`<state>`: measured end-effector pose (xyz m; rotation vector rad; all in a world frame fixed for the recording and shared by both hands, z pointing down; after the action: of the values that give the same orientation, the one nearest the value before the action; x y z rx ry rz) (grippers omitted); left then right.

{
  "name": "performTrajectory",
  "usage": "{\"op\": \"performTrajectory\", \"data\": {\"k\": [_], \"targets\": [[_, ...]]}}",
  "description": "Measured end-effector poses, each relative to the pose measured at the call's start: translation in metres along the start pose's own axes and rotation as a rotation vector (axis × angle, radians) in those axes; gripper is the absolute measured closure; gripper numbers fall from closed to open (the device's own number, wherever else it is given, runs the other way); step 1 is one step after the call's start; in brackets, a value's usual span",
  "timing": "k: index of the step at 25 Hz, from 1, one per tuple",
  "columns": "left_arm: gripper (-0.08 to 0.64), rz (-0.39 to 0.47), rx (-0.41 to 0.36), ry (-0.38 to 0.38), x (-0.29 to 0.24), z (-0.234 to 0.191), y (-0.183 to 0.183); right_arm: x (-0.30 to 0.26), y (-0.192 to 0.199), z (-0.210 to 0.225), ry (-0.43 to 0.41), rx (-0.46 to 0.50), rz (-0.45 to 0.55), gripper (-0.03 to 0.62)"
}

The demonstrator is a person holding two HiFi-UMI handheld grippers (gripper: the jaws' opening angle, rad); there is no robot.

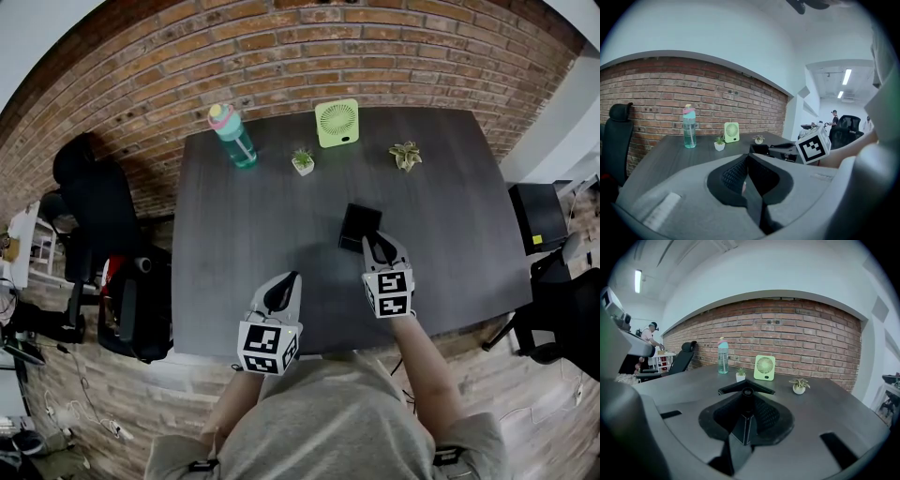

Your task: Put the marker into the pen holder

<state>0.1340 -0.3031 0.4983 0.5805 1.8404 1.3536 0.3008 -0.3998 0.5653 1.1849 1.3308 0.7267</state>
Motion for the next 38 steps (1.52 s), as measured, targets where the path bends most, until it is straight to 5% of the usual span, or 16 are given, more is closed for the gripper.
{"op": "performTrajectory", "data": {"k": [20, 23, 38], "targets": [[0.543, 0.009, 0.001, 0.022, 0.012, 0.004, 0.001, 0.004, 0.003, 0.002, 0.029, -0.006, -0.020, 0.518], [0.543, 0.005, -0.003, 0.039, 0.014, 0.005, 0.001, 0.009, -0.003, 0.002, 0.036, -0.016, -0.020, 0.476], [0.543, 0.013, -0.062, 0.179, 0.046, 0.010, 0.000, 0.110, -0.057, -0.030, 0.132, -0.119, 0.125, 0.469]]}}
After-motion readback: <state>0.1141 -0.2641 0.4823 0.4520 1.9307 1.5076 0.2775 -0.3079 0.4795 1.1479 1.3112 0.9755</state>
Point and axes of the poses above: the fingertips, and each gripper's own axes: x backward along the fingers, z to its right, y out of its underside, the point moved 1 cm from there along x, backward along the fingers, and after that the axes turned 10 degrees about y, right-handed, at the moved point
